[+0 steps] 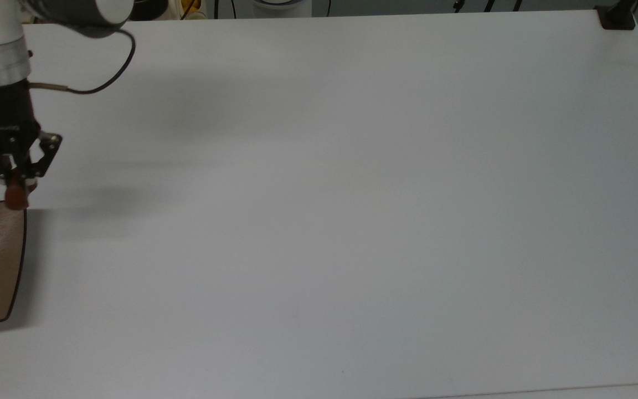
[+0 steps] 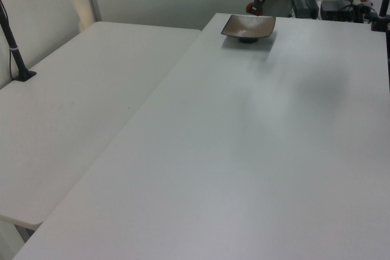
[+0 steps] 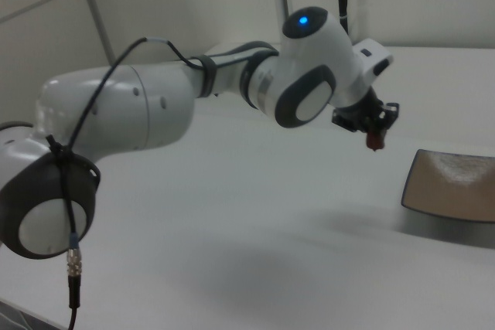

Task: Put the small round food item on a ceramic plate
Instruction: 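Carry the food item over the dark square ceramic plate and lower it, then open the gripper to release the food item onto the plate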

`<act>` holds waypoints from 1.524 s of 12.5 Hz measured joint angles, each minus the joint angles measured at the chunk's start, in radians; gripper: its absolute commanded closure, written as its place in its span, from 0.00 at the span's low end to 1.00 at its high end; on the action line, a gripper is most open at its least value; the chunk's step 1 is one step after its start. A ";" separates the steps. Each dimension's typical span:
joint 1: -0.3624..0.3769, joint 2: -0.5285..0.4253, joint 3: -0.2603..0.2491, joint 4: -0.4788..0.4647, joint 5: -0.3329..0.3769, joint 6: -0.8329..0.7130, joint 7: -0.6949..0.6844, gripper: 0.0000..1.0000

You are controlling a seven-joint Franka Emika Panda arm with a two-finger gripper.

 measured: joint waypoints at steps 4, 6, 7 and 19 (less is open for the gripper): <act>-0.044 0.140 -0.002 0.085 -0.005 0.139 -0.021 0.97; -0.052 0.180 -0.002 0.112 -0.008 0.159 -0.024 0.97; -0.056 0.209 -0.002 0.126 -0.009 0.200 -0.027 0.95; -0.065 0.334 -0.034 0.150 -0.019 0.367 -0.035 0.00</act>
